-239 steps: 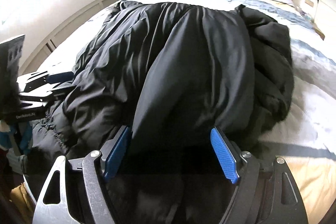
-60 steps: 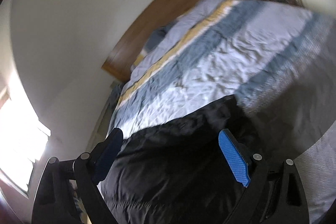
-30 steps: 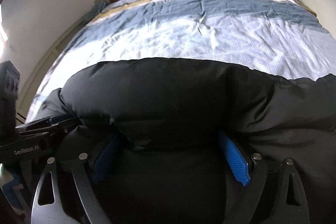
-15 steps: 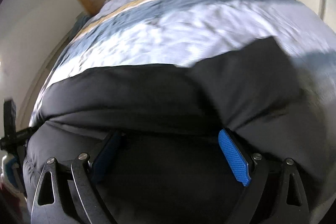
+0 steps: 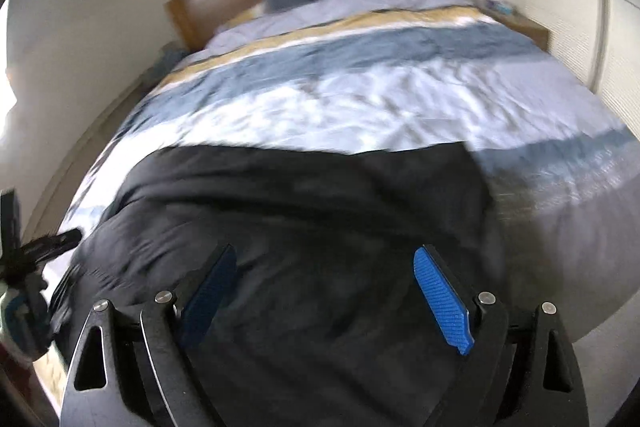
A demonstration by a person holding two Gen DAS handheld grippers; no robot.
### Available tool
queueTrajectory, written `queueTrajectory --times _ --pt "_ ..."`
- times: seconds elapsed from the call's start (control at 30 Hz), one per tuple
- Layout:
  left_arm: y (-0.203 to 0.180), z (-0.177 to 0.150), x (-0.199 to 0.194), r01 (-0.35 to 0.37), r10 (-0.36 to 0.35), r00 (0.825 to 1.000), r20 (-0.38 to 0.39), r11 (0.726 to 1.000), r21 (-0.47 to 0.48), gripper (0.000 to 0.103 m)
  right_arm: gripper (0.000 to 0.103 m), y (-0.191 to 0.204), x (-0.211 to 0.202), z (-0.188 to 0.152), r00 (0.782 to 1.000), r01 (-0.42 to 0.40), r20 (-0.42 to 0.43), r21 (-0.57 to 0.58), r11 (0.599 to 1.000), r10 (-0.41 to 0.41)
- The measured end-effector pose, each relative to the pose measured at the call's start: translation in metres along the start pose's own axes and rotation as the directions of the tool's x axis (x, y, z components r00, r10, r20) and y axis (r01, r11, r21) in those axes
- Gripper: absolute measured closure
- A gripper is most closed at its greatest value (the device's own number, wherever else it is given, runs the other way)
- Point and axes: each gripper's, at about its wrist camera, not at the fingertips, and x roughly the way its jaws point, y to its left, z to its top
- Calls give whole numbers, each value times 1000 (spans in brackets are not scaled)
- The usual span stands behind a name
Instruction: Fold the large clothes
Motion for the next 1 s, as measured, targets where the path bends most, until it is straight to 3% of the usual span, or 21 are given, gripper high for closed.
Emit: queueTrajectory --times 0.17,0.33,0.53,0.83,1.0 --pt "-34 -32 12 -55 54 998 11 991 125 39 10 37 21 -35 998 -46 -46 -72 996 42" --pt "-28 -53 8 -66 64 998 22 991 113 39 8 10 26 -55 997 -45 -55 8 999 45" --pt "-24 -73 -15 -115 106 991 75 986 119 39 9 1 10 -58 989 122 -72 -54 991 -126" --pt "-25 -95 -36 -143 127 985 116 978 149 39 8 49 -23 -81 998 -55 -19 -92 994 54" --pt "-21 -104 -36 -152 135 984 119 977 149 39 7 42 -15 -99 997 -53 -51 -64 997 49"
